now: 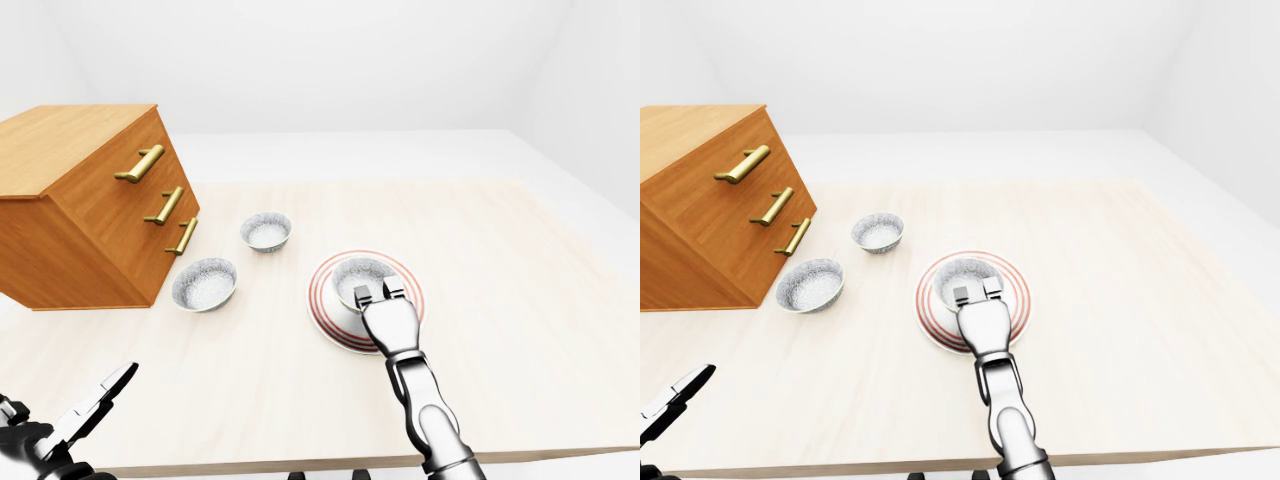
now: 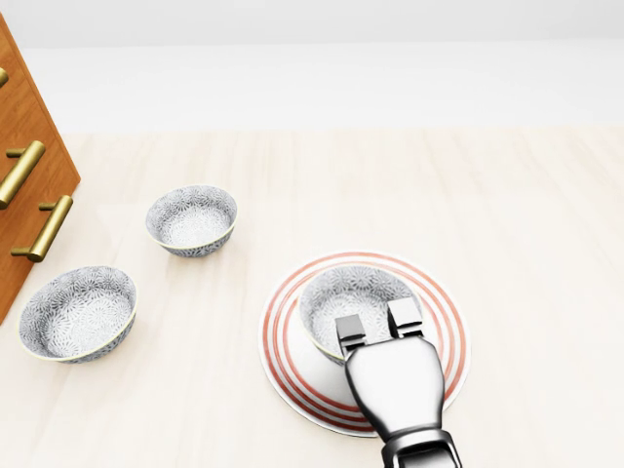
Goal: Put the bowl at the front on the plate.
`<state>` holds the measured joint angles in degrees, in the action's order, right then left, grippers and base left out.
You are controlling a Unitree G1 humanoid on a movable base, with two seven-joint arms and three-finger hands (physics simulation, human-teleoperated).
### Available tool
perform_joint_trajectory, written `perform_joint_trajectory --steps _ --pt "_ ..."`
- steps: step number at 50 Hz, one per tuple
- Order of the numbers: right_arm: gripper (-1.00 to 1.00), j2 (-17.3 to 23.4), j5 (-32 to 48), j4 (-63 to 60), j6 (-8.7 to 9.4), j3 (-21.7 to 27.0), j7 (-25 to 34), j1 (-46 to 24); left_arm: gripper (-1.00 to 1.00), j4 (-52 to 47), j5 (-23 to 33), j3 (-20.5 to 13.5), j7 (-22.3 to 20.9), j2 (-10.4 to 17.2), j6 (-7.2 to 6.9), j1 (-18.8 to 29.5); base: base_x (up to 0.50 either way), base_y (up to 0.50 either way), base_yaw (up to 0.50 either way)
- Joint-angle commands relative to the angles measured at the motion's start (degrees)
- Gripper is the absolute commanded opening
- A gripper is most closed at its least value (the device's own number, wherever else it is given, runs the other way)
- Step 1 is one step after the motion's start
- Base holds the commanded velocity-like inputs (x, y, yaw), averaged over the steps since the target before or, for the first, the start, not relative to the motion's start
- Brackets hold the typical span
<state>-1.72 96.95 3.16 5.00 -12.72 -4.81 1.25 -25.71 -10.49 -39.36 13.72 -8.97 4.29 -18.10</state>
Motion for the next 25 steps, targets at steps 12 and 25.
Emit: perform_joint_trajectory --steps 12,25 --pt "1.00 0.2 -0.7 0.7 0.00 0.2 -2.0 -0.7 1.00 -0.5 -0.2 -0.1 0.0 0.0 -0.69 0.0 0.00 0.00 0.00" --pt "1.00 0.2 11.9 -19.0 0.00 -1.9 13.5 2.1 1.00 -0.4 -0.1 -0.2 -0.1 0.0 -0.96 0.2 0.00 0.00 0.00"
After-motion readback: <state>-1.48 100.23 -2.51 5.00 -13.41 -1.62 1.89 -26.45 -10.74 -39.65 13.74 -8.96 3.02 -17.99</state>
